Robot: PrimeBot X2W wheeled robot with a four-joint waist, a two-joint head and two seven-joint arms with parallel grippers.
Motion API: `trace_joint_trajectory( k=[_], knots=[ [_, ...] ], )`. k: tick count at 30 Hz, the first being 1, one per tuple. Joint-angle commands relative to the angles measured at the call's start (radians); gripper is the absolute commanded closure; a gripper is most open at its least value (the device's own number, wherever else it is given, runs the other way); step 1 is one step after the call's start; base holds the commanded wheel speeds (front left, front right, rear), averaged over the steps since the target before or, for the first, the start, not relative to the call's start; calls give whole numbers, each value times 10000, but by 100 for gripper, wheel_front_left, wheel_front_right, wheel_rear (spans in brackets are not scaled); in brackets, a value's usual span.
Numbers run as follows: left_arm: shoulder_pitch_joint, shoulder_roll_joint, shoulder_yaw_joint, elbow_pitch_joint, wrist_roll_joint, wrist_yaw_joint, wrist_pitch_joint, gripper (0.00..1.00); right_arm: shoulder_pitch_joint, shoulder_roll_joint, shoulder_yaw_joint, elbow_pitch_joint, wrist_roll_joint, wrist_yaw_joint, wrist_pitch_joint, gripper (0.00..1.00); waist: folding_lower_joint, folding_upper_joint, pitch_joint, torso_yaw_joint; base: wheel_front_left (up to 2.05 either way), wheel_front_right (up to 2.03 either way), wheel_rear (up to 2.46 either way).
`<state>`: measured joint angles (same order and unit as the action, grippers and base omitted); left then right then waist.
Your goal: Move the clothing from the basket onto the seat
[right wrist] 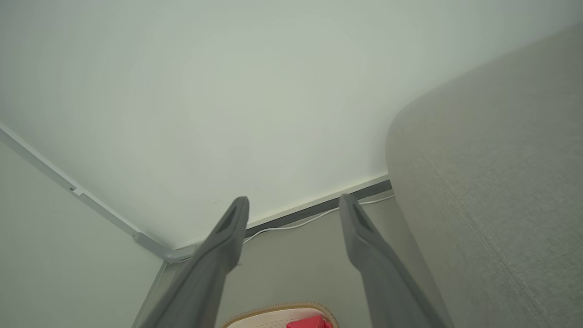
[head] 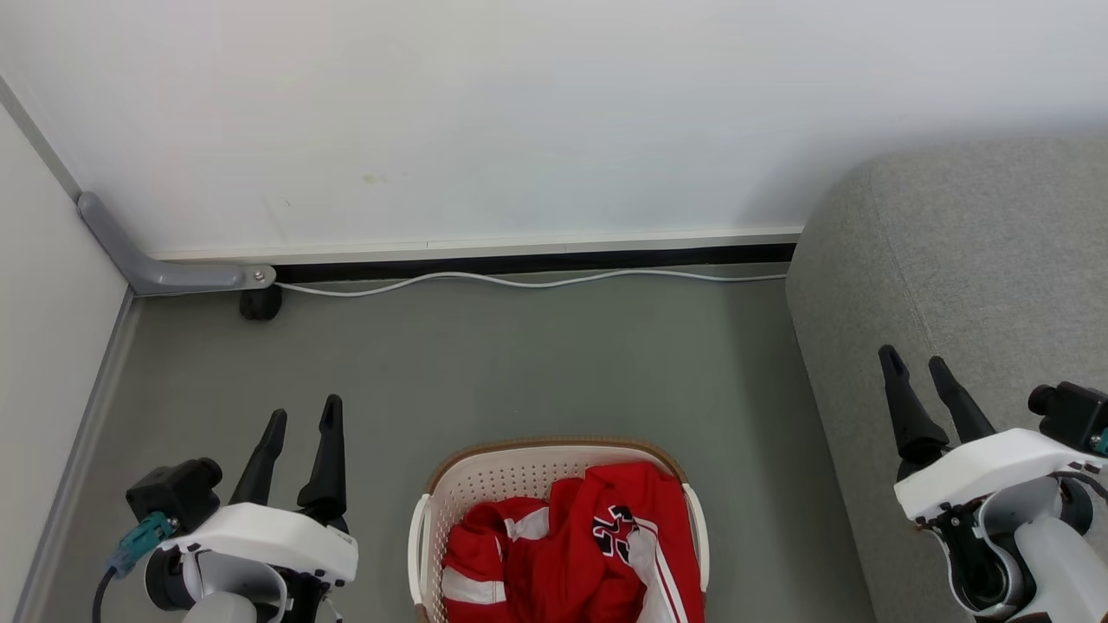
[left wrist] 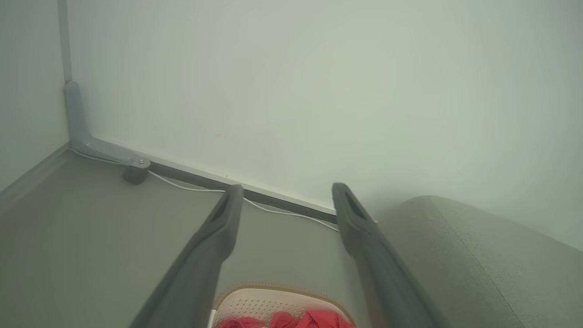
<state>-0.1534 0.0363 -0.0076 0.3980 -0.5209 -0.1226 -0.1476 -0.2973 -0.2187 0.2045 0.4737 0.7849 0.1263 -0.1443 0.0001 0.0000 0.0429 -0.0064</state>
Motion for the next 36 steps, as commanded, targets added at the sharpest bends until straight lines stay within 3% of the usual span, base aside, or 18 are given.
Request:
trace_joint_trajectory(
  k=[1,36],
  knots=[
    [-626,129,238,-207,417,-36,-169,0,-475,-237,196,-134,-367,40,-205,0,-1,0,6,-1,0,0,0],
    [-1286,145,591,-6,4394,267,-1142,0,-1496,-643,369,566,-3924,44,-1175,0,-1,0,138,-54,0,0,0]
  ],
)
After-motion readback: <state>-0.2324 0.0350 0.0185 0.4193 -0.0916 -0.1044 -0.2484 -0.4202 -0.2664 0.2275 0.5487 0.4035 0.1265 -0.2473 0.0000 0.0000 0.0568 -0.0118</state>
